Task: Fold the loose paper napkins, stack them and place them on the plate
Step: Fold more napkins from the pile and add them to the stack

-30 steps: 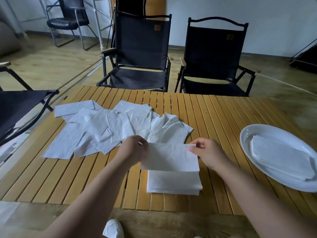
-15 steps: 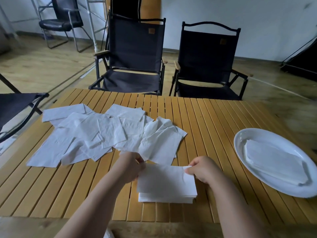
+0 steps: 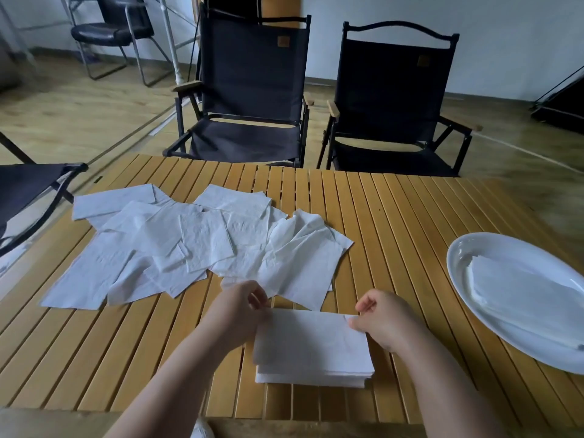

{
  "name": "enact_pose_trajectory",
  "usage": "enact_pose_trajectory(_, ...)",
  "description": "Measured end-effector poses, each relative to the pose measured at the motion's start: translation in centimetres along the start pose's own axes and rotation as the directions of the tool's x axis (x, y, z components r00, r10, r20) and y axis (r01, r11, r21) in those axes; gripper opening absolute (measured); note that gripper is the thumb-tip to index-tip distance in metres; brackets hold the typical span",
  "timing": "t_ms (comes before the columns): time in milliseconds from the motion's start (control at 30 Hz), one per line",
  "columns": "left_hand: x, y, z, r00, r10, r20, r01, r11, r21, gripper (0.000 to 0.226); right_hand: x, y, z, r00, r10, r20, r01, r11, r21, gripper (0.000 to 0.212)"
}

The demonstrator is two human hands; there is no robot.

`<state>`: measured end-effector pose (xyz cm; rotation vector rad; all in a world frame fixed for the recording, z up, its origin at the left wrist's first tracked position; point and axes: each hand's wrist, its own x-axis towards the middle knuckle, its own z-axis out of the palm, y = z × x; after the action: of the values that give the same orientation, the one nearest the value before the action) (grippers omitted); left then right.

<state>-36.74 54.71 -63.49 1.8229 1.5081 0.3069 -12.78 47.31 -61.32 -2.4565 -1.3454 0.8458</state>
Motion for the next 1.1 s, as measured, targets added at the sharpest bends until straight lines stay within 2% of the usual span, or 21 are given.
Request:
enact_pose_trajectory(100,0.4,0.9,-0.5,0.991,0.03,-0.133,-0.022,0.998,0.059,0.014,1.5,-1.8,-1.6,0.995,-0.06,-0.078,0.065,0.996,0.066,0.025)
enact_pose_trajectory(200,1.4,2.1,-1.1,0.968,0.148,-0.203,-0.115,0.979,0.165,0.017,4.6,-4.2,-3.0,0.977,-0.177,-0.122,0.187,0.98,0.07,0.027)
enact_pose_trajectory(300,3.2,2.6,-1.8,0.954,0.295,-0.056,-0.262,0.909,0.324,0.031,7.7,-6.1,-3.5,0.953,-0.295,-0.065,0.298,0.953,0.052,0.036)
enact_pose_trajectory(367,4.1,2.3,-2.1,0.939,0.342,0.048,-0.331,0.853,0.404,0.041,9.5,-6.8,-3.5,0.932,-0.36,-0.024,0.36,0.932,-0.037,0.043)
enact_pose_trajectory(433,4.6,2.1,-2.0,0.913,0.392,0.109,-0.394,0.784,0.48,0.045,10.9,-7.3,-3.4,0.926,-0.378,0.0,0.377,0.922,-0.085,0.046)
enact_pose_trajectory(500,4.9,1.7,-1.7,0.883,0.45,0.137,-0.45,0.723,0.525,0.042,12.0,-7.6,-3.1,0.938,-0.346,0.009,0.346,0.938,-0.026,0.046)
enact_pose_trajectory(700,5.5,0.4,-1.0,0.823,0.564,0.073,-0.527,0.709,0.469,0.016,13.5,-7.9,-1.8,0.956,-0.294,0.014,0.292,0.954,0.066,0.035)
enact_pose_trajectory(867,5.5,-0.3,-0.8,0.807,0.59,0.031,-0.552,0.733,0.397,0.015,13.6,-7.7,-1.4,0.954,-0.296,-0.038,0.298,0.949,0.105,0.013)
enact_pose_trajectory(1100,5.3,-1.1,-1.4,0.787,0.609,-0.099,-0.557,0.771,0.31,0.011,12.9,-6.4,-2.2,0.961,-0.275,-0.023,0.274,0.941,0.197,0.015)
